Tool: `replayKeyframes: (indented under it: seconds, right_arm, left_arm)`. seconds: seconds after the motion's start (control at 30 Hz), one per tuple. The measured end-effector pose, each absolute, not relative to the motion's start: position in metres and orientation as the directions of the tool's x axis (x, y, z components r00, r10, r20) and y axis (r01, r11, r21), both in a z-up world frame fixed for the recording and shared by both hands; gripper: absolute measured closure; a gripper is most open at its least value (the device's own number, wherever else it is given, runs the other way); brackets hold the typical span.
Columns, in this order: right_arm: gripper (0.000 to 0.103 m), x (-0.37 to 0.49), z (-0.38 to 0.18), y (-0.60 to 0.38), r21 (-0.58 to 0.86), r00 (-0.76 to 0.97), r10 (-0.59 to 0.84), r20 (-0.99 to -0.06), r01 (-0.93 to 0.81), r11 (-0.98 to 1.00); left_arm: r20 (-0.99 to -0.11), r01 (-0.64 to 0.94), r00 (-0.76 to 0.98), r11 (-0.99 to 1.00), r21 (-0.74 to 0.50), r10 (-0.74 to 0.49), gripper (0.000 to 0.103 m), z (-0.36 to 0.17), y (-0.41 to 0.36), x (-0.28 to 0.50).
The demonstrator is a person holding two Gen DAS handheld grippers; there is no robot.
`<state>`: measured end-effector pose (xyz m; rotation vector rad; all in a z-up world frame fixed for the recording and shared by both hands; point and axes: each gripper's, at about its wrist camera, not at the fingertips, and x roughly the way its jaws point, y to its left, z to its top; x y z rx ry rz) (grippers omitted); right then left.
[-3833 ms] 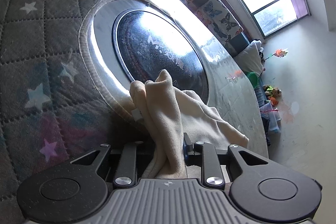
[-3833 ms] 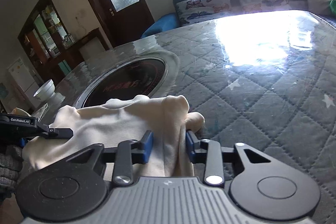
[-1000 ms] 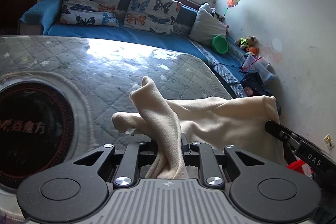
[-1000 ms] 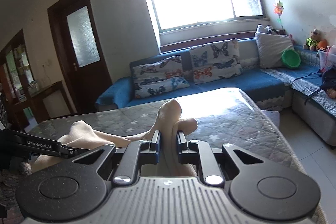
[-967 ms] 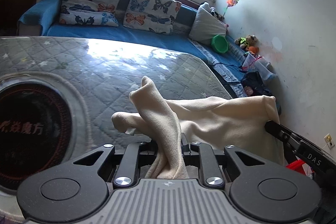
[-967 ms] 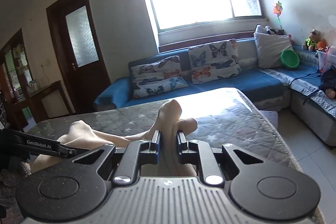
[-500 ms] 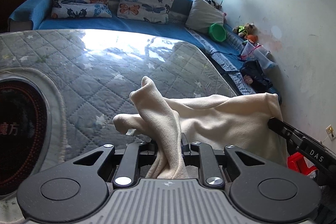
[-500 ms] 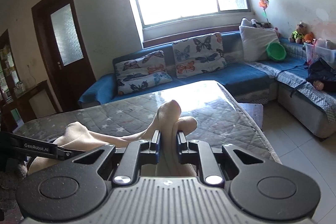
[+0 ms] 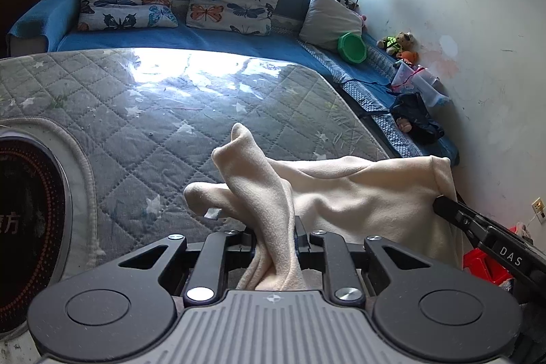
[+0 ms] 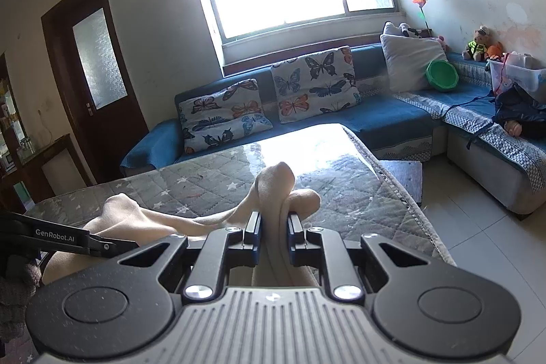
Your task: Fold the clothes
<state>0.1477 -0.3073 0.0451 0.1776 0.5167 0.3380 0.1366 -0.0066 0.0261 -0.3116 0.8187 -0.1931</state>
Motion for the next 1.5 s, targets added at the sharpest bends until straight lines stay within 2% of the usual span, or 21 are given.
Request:
replayKeyframes:
  seconds: [0.57, 0.87, 1.13, 1.2, 1.33, 1.5]
  right_arm:
    - [0.089, 0.158, 0.015, -0.308, 0.24, 0.785, 0.324, -0.528, -0.228, 0.944]
    - [0.083, 0.164, 0.0, -0.315, 0.227, 0.772, 0.283, -0.569, -0.184, 0.956]
    - [0.064, 0.152, 0.0, -0.307, 0.202, 0.764, 0.29, -0.576, -0.211, 0.956]
    - [0.052, 0.145, -0.001, -0.302, 0.186, 0.76, 0.301, -0.576, -0.237, 0.953]
    - [0.05, 0.133, -0.004, -0.292, 0.171, 0.746, 0.32, -0.584, -0.272, 0.947]
    - [0.041, 0.118, -0.013, -0.281, 0.109, 0.735, 0.307, -0.604, -0.306, 0.946]
  left_arm:
    - [-0.733, 0.005, 0.623, 0.938, -0.346, -0.274, 0.08, 0.001, 0.0, 0.137]
    - [-0.751, -0.034, 0.611, 0.939, -0.342, -0.252, 0.066, -0.011, 0.009, 0.137]
    - [-0.752, -0.067, 0.619, 0.939, -0.337, -0.225, 0.056, -0.013, 0.019, 0.135]
    - [-0.754, -0.081, 0.621, 0.939, -0.334, -0.214, 0.054, -0.014, 0.023, 0.135]
    - [-0.758, -0.097, 0.62, 0.939, -0.33, -0.202, 0.052, -0.015, 0.028, 0.136]
    - [-0.76, -0.108, 0.619, 0.938, -0.331, -0.197, 0.049, -0.016, 0.03, 0.136]
